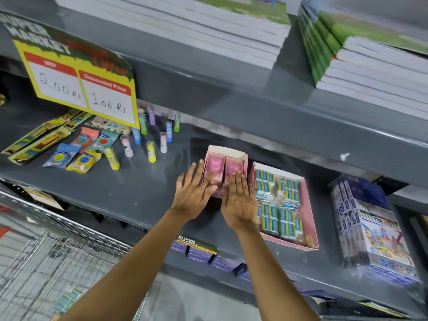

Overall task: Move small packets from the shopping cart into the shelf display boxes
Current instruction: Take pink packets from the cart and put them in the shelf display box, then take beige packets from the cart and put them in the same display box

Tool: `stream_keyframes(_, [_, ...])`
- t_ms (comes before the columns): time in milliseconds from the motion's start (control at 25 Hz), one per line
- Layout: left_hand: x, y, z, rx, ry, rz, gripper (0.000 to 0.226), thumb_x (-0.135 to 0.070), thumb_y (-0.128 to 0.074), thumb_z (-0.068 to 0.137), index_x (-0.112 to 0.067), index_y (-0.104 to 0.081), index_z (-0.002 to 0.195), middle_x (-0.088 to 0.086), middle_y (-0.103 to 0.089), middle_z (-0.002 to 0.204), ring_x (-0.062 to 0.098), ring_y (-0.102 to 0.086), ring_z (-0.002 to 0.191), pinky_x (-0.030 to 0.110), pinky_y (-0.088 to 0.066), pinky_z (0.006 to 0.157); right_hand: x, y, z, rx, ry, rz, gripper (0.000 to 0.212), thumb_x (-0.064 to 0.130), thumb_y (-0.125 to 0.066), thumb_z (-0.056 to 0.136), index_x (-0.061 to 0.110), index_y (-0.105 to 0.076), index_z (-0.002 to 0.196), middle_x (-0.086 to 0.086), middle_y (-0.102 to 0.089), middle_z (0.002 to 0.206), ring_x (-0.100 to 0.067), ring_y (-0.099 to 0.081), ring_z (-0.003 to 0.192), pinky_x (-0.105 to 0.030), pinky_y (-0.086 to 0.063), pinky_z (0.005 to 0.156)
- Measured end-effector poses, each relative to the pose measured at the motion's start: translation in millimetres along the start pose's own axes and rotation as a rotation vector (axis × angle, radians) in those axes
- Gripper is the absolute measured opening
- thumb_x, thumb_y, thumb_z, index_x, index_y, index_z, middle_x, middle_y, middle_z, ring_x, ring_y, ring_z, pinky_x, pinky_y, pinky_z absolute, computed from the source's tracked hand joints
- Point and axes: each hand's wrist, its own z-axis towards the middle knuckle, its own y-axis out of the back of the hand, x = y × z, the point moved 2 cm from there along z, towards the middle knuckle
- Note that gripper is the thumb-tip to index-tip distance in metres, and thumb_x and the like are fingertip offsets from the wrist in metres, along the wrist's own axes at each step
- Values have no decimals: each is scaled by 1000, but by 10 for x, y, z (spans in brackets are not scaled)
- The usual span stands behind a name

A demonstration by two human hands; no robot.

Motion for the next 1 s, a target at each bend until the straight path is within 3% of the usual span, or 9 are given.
stream_keyframes(160, [0, 28, -53, -20, -24, -19, 72, -64, 15, 82, -34, -7, 144, 5, -5, 157, 21, -1, 142, 48, -11, 110, 89, 35, -78, -70, -74, 2, 59, 29, -20, 88, -4, -38, 134, -22, -43, 138, -33, -39, 128, -49, -29, 105])
stream_keyframes(280, [5, -23, -123, 3, -20, -15, 71, -64, 13, 83, -34, -8, 144, 6, -5, 157, 23, -2, 142, 50, -12, 111, 172, -17, -188, -59, -86, -38, 57, 20, -53, 79, -4, -46, 129, -23, -49, 133, -34, -48, 121, -51, -36, 99])
stream_keyframes(360, [9, -14, -113, 6, -16, -11, 74, -65, 14, 82, -34, -12, 145, 6, -4, 157, 23, -1, 142, 50, -11, 111, 166, -34, -172, -56, -64, -42, 62, 14, -64, 74, -4, -45, 130, -23, -48, 133, -34, -47, 122, -50, -36, 99])
stream_keyframes(600, [18, 35, -110, 4, -26, -19, 80, -67, 16, 80, -34, -15, 145, 6, -3, 157, 22, 1, 143, 49, -9, 111, 127, -52, -101, -105, -53, -7, 55, 22, -28, 85, -2, -41, 133, -22, -43, 138, -34, -41, 127, -49, -30, 103])
stream_keyframes(720, [38, 171, -165, -80, -58, 9, 69, -60, 4, 90, -27, -21, 144, 9, -13, 155, 23, -7, 141, 48, -17, 108, 167, -15, -105, -187, -66, 101, 58, 27, -25, 87, 1, -37, 137, -18, -39, 142, -31, -35, 131, -46, -25, 106])
stream_keyframes(800, [176, 333, -247, -164, -32, 11, 64, -57, -1, 93, -25, -21, 144, 9, -14, 154, 21, -8, 139, 43, -15, 106, 301, 18, -98, -244, -48, 178, 56, 28, -28, 88, 3, -34, 138, -15, -36, 144, -28, -32, 133, -43, -22, 108])
stream_keyframes(1000, [1233, 764, -908, -324, 334, -70, 65, -60, 2, 89, -29, -7, 144, 4, -4, 156, 15, -1, 141, 41, -9, 106, 1224, -80, -206, -252, 220, 397, 47, 24, -36, 92, 4, -40, 135, -15, -37, 144, -25, -31, 133, -39, -22, 108])
